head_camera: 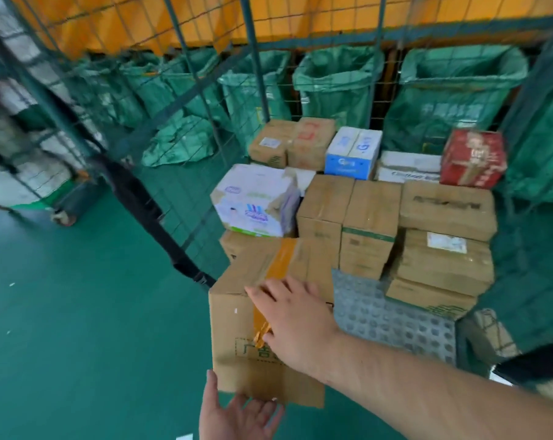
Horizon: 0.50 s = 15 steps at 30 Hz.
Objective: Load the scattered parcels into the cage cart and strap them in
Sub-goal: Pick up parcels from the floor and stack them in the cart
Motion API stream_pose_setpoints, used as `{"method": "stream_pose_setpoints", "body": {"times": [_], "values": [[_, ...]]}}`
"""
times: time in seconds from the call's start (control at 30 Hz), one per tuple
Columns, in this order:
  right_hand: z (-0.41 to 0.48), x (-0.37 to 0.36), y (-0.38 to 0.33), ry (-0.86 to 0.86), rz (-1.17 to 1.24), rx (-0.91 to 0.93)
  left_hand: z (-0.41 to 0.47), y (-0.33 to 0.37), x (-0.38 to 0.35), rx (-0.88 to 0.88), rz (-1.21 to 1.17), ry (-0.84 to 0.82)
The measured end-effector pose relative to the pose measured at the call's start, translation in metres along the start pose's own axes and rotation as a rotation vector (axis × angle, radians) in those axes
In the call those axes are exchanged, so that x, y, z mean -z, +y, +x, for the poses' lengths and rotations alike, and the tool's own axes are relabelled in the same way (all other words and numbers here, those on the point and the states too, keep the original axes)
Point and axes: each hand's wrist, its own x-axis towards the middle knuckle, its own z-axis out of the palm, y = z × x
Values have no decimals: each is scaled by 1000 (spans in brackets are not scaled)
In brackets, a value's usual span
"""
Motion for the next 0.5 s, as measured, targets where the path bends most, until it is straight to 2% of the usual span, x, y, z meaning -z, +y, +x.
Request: {"method": "stream_pose_setpoints", "body": {"times": [0.13,0.27,0.37,0.5], "values": [[16,2,46,-4,16,-90,43,10,-39,28,197,109],[36,3,91,-50,-7,-194,88,22,-83,165,290,143],[58,6,119,-53,-33,-291,122,42,-125,287,351,91],[87,19,148,-41,-26,-433,160,80,-168,361,542,-25]]}}
